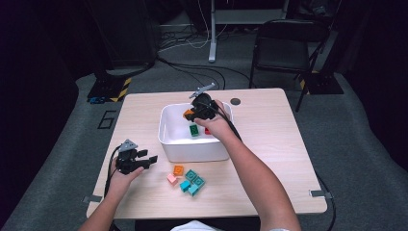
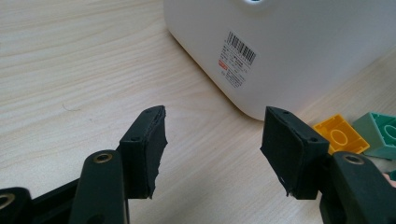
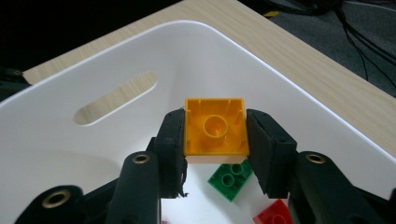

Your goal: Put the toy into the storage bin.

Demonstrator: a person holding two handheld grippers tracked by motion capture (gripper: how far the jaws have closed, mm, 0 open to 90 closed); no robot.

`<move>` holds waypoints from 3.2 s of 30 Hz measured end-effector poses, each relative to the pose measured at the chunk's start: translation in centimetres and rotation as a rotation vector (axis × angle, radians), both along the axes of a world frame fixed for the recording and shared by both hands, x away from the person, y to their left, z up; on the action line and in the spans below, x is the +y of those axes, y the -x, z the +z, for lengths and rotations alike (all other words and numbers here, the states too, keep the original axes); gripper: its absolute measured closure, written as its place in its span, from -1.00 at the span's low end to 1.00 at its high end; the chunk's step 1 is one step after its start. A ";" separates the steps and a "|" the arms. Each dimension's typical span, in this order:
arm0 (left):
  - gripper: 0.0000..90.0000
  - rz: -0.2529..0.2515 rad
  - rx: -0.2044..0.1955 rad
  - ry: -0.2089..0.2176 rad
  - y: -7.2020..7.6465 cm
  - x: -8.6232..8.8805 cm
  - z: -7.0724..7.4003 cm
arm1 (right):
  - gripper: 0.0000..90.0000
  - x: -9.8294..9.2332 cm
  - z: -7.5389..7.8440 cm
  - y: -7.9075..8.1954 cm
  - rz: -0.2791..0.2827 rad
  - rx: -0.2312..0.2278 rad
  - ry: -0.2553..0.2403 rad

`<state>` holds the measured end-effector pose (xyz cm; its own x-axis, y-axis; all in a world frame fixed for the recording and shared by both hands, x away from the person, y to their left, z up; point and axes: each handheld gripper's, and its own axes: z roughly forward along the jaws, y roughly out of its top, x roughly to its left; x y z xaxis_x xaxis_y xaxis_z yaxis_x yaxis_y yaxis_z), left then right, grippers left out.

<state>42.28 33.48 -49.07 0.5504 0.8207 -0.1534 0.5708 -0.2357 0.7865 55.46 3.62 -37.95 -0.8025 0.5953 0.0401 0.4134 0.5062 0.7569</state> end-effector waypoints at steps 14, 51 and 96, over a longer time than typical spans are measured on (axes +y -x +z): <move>-0.12 0.002 -0.004 0.003 0.0 0.0 0.0 | 0.24 0.9 -1.6 -0.9 -0.014 0.019 0.068; -0.16 0.011 0.001 0.002 0.0 0.0 0.0 | -0.16 -3.7 3.5 8.7 0.086 -0.050 -0.027; -0.16 0.017 0.001 -0.002 0.0 0.0 -0.1 | -0.07 -5.2 -6.3 16.5 0.138 -0.051 -0.027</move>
